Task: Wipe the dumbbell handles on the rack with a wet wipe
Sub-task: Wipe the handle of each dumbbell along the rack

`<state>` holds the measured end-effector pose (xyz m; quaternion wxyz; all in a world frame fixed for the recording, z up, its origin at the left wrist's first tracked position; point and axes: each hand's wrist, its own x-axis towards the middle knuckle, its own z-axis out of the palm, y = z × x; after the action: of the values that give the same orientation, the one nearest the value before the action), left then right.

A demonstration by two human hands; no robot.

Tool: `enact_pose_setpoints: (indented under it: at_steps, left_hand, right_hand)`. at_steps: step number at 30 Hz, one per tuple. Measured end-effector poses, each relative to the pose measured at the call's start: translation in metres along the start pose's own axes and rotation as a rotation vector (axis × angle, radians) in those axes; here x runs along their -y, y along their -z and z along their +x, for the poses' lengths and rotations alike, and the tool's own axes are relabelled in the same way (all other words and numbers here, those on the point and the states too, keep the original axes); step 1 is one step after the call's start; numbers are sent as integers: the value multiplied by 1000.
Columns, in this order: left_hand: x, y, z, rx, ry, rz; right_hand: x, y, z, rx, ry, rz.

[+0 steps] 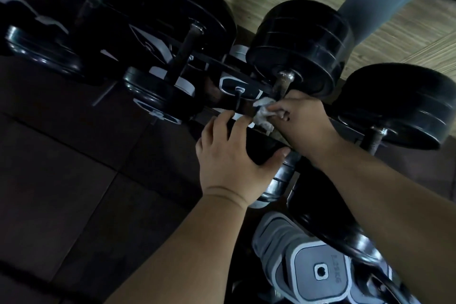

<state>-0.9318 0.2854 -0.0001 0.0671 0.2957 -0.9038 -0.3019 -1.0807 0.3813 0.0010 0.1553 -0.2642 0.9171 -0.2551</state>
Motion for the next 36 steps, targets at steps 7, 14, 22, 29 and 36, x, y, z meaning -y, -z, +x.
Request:
enact_pose_setpoints:
  at_steps: [7,14,22,29,36]
  left_hand:
    - [-1,3,2,15,-1,-9]
    - [-1,3,2,23,-2,-5]
    - [-1,4,1,15,-9,1]
    - [0,3,0,7,-20,-6]
    - [-2,3,0,3,-18,-19]
  right_hand:
    - [10,1,14,-150,-31,-76]
    - [2,2,0,-5,96,-11]
    - [-5,8,12,-151,101,-34]
    - [-3,16,12,114,312,-74]
    - [2,15,2,249,352,-144]
